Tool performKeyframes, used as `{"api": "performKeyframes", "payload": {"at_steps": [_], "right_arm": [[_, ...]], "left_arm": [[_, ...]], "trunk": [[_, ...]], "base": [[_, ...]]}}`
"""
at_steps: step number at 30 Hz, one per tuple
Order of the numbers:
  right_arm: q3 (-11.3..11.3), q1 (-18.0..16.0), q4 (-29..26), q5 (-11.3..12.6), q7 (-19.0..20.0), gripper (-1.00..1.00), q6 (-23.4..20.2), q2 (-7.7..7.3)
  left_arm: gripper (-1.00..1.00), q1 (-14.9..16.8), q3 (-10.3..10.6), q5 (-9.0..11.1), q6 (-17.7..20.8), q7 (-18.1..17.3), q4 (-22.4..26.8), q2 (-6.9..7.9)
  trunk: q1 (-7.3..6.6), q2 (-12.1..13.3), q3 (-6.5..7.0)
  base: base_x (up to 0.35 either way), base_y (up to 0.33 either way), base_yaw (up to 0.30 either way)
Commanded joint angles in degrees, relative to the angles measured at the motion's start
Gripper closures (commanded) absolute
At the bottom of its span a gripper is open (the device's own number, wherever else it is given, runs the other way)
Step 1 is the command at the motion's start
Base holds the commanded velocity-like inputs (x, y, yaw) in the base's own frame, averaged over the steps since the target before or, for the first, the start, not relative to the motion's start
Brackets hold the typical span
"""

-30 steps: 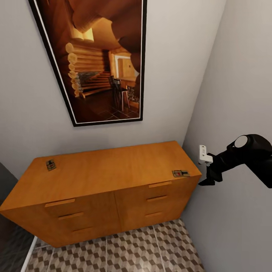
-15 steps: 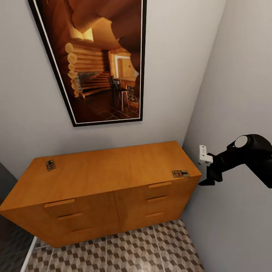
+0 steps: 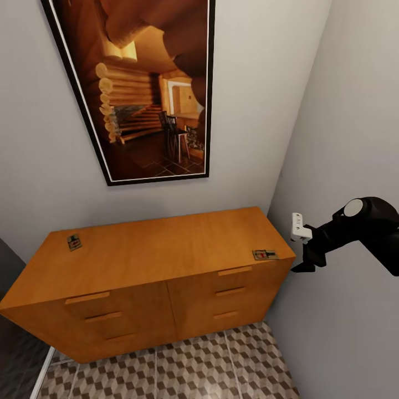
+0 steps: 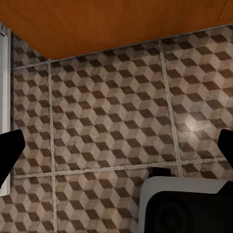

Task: Take the four mousetraps from the cabinet in the bathroom and place them on the bathroom floor. Make sure all four end up on the same floor surface, and ensure that at least two of them are either under or directly next to the same bathroom sink.

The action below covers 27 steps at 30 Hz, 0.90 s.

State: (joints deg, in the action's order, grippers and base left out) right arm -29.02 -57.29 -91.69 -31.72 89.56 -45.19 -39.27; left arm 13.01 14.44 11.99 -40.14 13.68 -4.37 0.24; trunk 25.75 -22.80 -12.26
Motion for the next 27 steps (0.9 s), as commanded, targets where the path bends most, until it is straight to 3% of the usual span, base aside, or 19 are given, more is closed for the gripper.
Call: {"api": "performKeyframes", "payload": {"at_steps": [1,10,18,22,27], "right_arm": [[-0.1,-0.1,0.0,-0.4,0.4,-1.00,-0.6,-0.02],[-0.1,-0.1,0.0,-0.4,0.4,-1.00,-0.6,-0.02],[-0.1,-0.1,0.0,-0.4,0.4,-1.00,-0.6,-0.02],[-0.1,-0.1,0.0,-0.4,0.4,-1.00,-0.6,-0.02],[-0.1,-0.1,0.0,-0.4,0.4,-1.00,-0.6,-0.02]], "left_arm": [[-1.00,0.1,0.5,0.3,-0.3,0.2,-0.2,0.02],[-1.00,-0.3,0.6,0.3,1.8,0.2,-0.3,-0.18],[-1.00,-1.9,0.5,0.3,17.5,-0.3,-0.3,-0.03],[-1.00,-2.8,0.5,0.3,20.8,-0.8,-0.3,0.12],[-1.00,-3.6,0.5,0.3,21.9,-1.1,-0.2,0.20]], "trunk": [[0.04,-0.1,-0.12],[0.04,-0.1,-0.12],[0.04,-0.1,-0.12],[0.04,-0.1,-0.12],[0.04,-0.1,-0.12]], "base": [[0.000,0.000,0.000],[0.000,0.000,0.000],[0.000,0.000,0.000],[0.000,0.000,0.000],[0.000,0.000,0.000]]}}
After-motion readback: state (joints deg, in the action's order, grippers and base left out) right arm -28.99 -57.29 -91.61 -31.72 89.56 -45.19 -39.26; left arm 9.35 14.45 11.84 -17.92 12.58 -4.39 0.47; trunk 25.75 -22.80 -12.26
